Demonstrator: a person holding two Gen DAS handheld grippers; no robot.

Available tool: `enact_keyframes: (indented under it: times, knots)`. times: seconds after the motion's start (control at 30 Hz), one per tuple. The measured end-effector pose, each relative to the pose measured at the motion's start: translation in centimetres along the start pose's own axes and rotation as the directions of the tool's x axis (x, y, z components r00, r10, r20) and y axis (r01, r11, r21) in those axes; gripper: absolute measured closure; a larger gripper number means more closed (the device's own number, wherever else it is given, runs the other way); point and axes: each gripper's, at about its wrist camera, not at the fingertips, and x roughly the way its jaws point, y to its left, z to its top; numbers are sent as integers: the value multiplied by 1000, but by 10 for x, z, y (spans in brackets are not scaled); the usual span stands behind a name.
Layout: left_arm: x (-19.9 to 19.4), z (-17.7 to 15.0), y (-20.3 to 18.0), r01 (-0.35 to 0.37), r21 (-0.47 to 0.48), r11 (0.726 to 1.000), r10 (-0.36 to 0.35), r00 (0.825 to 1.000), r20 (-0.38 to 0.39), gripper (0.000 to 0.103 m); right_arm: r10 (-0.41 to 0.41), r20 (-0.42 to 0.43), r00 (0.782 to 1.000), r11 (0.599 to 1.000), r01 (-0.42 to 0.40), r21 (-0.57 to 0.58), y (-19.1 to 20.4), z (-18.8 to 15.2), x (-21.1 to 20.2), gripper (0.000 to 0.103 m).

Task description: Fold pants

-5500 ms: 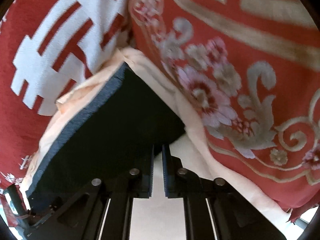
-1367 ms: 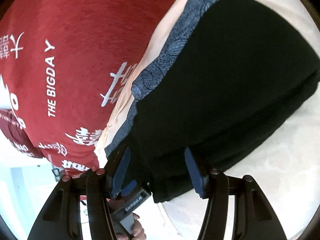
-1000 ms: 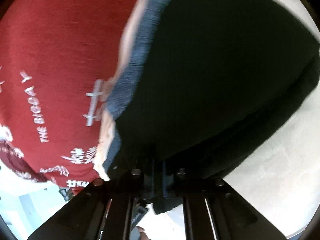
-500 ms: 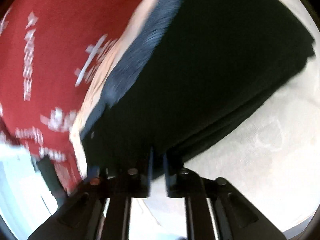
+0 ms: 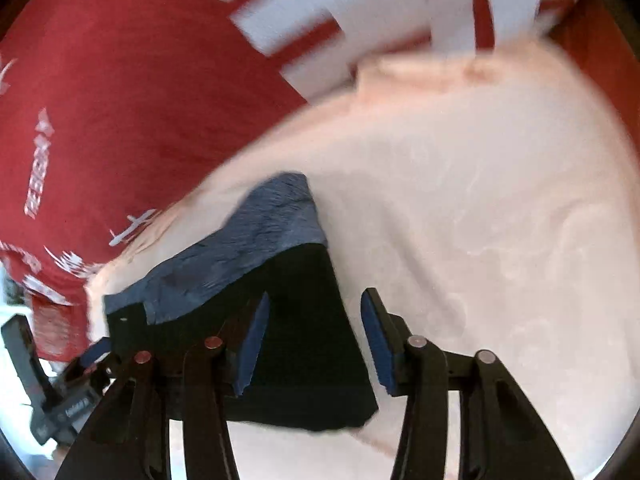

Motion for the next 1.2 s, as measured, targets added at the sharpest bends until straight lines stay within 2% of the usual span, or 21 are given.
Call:
enact_keyframes:
  times: [0.03,0.1,0.17,0.23,0.3,0.33,0.4,0.43,0.5,0.6,0.7,0.83,1.07,1.17,1.2]
  knots:
    - [2,3,-12,15,6,1000,-15,1000,3,5,31,-29,999,999,-30,29,-7,3,8,71]
    - [7,7,-32,47,20,999,-47,999,5,5,35,-42,999,998,-32,57,-10,4,12,73]
    - [15,9,-48,61,38,997,-61,998,-1,5,42,-41,998,999,-42,13,0,1,4,73]
    - [24,6,-58,54,51,997,-53,999,-13,5,31,-44,999,999,-33,-40,9,-6,-1,73]
    - [48,1,-57,-3,70,998,8,998,-70,5,-19,-52,998,996,14,-86,11,-8,-2,72]
    - [63,-4,-52,-19,61,998,26,992,-120,2,-38,-61,997,995,32,-90,11,-8,1,72]
    - [69,-9,-33,38,-50,998,-44,990,-131,0,-55,-55,997,995,50,-82,15,-7,3,71]
    - [69,-10,-28,40,-80,996,-52,988,-144,0,-65,-46,997,994,60,-87,18,-9,0,71]
    - [64,-12,-26,7,-63,998,-16,990,-143,0,-103,-14,995,990,101,-102,24,-15,-8,71]
    - [60,-14,-27,-21,-48,999,13,988,-156,0,-112,19,994,987,113,-110,32,-24,-19,71]
    - [49,-21,-25,-55,-56,997,45,986,-161,0,-102,24,995,987,104,-122,50,-32,-19,62]
    - [32,-34,-11,-85,-89,992,69,983,-171,0,-130,44,991,967,136,-215,69,-42,-23,61]
    - [11,-56,7,-120,-130,984,94,978,-188,0,-120,19,993,938,119,-325,101,-46,-2,61]
    - [8,-66,9,-130,-138,982,102,976,-195,0,-140,-22,990,931,124,-344,107,-51,22,49]
    - [6,-68,12,-132,-141,981,103,975,-199,0,-154,-55,987,934,127,-334,105,-54,32,49]
